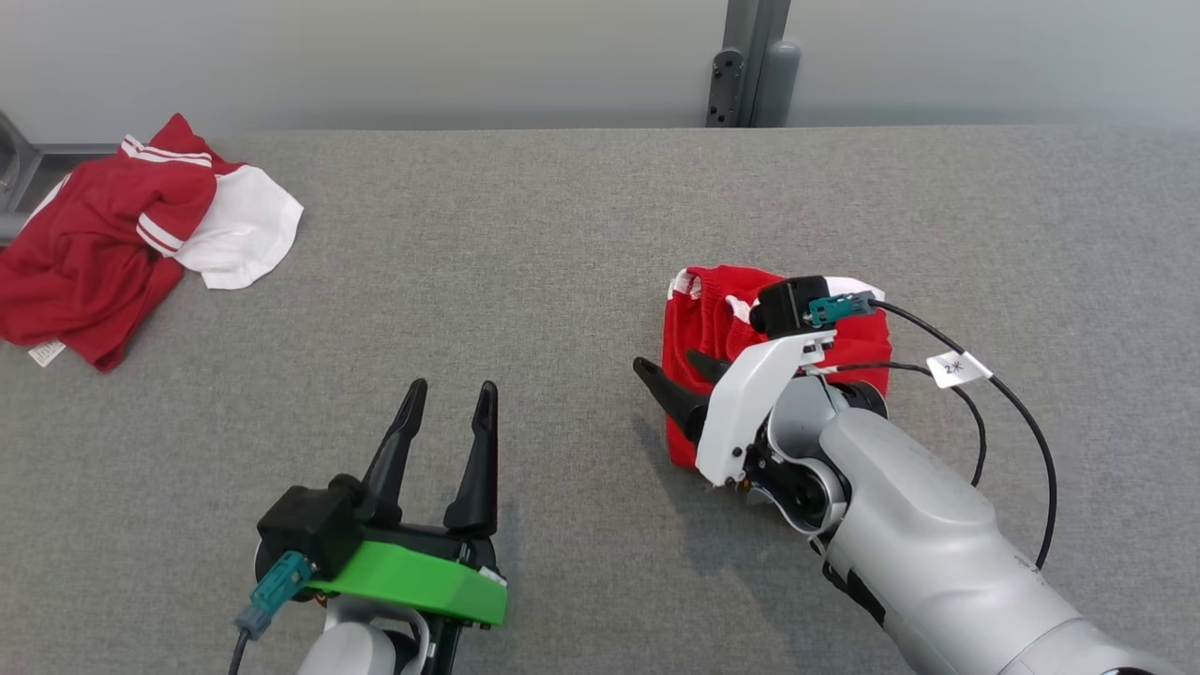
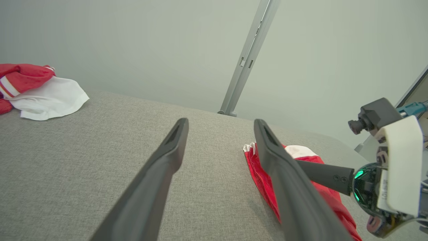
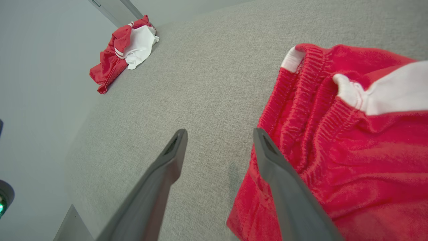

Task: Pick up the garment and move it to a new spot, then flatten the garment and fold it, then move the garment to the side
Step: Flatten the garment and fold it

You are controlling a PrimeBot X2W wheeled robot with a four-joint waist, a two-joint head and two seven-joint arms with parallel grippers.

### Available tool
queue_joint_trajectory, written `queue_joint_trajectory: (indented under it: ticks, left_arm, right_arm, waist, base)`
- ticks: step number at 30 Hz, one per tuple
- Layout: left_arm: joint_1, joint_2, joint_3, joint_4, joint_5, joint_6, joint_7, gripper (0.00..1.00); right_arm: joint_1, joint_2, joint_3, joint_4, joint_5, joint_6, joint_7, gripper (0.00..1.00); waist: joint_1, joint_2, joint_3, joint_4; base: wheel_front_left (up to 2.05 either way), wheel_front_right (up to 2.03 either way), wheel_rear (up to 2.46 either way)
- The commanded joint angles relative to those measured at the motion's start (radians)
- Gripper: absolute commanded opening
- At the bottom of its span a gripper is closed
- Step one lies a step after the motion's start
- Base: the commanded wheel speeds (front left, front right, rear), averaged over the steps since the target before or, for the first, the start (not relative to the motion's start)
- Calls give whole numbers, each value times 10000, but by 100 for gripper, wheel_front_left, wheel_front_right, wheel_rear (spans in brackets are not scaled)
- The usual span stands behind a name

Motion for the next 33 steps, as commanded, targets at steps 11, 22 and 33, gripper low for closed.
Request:
queue_joint_trajectory:
  ticks: [11, 22, 33]
  left_arm:
    - [257, 19, 226, -262, 262, 76, -2, 100]
    - [707, 19, 682, -174, 574, 229, 0, 100]
    - [1114, 19, 1320, -342, 649, 361, -2, 100]
  right_arm:
    - [-180, -529, -635, 72, -1427, 4, -3183, 100]
    - [2273, -983, -4139, -1807, -4100, 4, -4371, 100]
    - [5251, -111, -5847, -5322, -6154, 4, -4376, 100]
  waist:
    - [0, -1, -368, -536]
    - [0, -1, -680, -1164]
    - [0, -1, -663, -1514]
  base:
    - [0, 0, 0]
    - [0, 0, 0]
    - [0, 0, 0]
